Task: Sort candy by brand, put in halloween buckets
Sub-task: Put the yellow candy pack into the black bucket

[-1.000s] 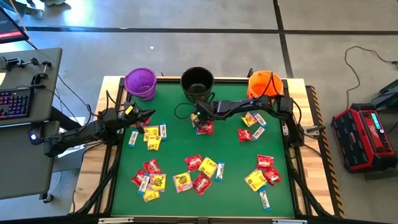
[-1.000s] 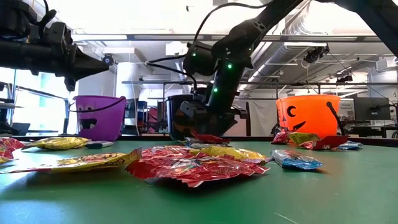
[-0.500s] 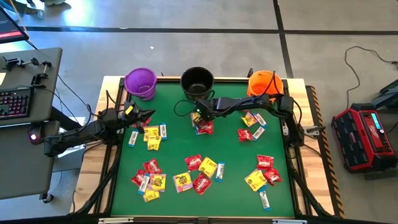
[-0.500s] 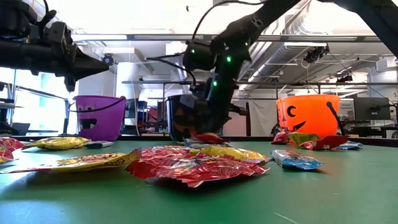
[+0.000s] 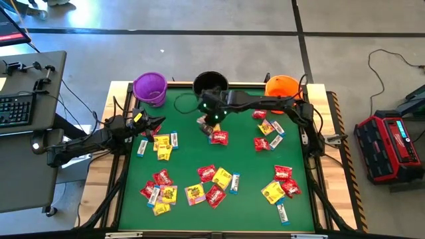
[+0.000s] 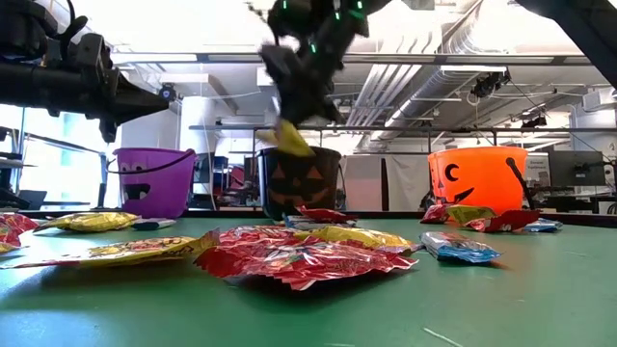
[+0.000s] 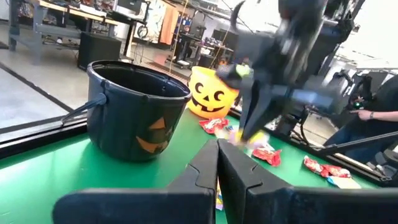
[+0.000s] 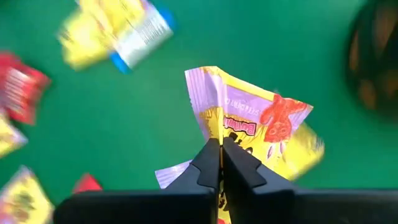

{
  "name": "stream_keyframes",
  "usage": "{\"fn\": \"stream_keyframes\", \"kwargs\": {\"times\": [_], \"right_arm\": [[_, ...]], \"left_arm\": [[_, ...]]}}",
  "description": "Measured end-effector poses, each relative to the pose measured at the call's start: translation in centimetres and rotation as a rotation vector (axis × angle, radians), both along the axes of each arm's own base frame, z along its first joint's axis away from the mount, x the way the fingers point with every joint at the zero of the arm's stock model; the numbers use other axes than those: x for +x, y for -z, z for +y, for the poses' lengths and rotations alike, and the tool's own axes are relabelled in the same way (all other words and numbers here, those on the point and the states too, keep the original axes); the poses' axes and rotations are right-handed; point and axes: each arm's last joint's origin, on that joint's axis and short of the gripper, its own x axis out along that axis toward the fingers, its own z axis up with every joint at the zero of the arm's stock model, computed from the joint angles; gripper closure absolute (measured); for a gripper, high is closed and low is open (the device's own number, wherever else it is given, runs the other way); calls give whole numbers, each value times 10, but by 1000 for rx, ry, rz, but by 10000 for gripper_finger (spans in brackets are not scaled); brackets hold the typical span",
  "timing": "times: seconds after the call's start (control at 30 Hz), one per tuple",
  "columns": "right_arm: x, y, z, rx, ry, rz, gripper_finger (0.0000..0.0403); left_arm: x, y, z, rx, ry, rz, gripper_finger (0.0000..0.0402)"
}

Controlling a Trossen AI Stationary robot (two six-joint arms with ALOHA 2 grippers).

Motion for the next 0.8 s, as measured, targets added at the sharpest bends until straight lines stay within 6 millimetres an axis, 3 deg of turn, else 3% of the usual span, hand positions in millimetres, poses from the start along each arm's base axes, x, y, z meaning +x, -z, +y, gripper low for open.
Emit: {"fn": "stream_keyframes", "kwargs": {"times": [0.27,0.43,0.57,0.8], "right_arm": [[7,-80,-4,-127,-20,-256,403],[2,-119,-8,-328,71,-338,403],[-1,-132,-15,-489,165,-343,403],[0,-127,-23,-662,345,-290,403]], "left_arm": [[0,0,0,-7,0,-3,401],[0,0,0,-11,10,-4,401],[0,0,0,-9,10,-4,401],[0,0,0,-14,7,-6,401]]}}
